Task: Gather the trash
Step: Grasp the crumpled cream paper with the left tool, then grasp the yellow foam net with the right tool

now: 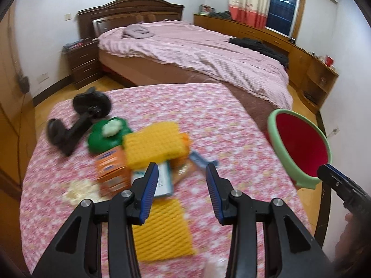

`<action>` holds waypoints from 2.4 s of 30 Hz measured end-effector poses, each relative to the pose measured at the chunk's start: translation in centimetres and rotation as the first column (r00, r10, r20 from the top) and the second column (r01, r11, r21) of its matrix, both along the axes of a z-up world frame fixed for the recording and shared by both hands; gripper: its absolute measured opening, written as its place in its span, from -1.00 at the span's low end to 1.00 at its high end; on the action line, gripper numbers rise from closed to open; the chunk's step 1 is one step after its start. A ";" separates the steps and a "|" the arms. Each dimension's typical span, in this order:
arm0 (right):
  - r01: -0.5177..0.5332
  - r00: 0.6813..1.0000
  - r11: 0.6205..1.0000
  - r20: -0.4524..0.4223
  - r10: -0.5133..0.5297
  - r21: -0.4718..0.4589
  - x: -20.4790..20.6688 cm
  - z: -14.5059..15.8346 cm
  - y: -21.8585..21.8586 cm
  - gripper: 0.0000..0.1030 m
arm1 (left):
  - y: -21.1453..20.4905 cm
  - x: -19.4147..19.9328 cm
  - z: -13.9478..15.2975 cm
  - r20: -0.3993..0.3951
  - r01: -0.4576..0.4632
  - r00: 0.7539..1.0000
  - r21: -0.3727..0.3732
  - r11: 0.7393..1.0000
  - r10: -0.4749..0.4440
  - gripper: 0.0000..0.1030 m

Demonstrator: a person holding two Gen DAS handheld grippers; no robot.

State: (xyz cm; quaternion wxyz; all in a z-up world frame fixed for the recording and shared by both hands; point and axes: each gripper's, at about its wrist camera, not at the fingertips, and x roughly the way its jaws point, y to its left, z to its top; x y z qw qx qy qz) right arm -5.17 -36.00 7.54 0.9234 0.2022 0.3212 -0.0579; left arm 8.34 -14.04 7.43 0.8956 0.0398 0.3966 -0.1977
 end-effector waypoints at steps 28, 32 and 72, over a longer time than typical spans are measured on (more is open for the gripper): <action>-0.152 0.982 0.988 -0.112 0.154 0.025 4.6 -3.9 8.6 0.19 | 11.3 3.3 -6.3 -0.095 -0.271 0.956 0.059 0.961 0.276 -0.17; -0.163 0.978 0.986 -0.126 0.164 0.022 4.9 -4.3 9.1 0.19 | 11.7 3.6 -7.0 -0.109 -0.281 0.952 0.059 0.958 0.286 -0.17; -0.273 0.925 0.962 -0.276 0.261 -0.003 9.2 -7.7 19.1 -0.38 | 15.9 4.1 -6.0 -0.084 -0.112 0.992 -0.170 0.979 0.098 -0.57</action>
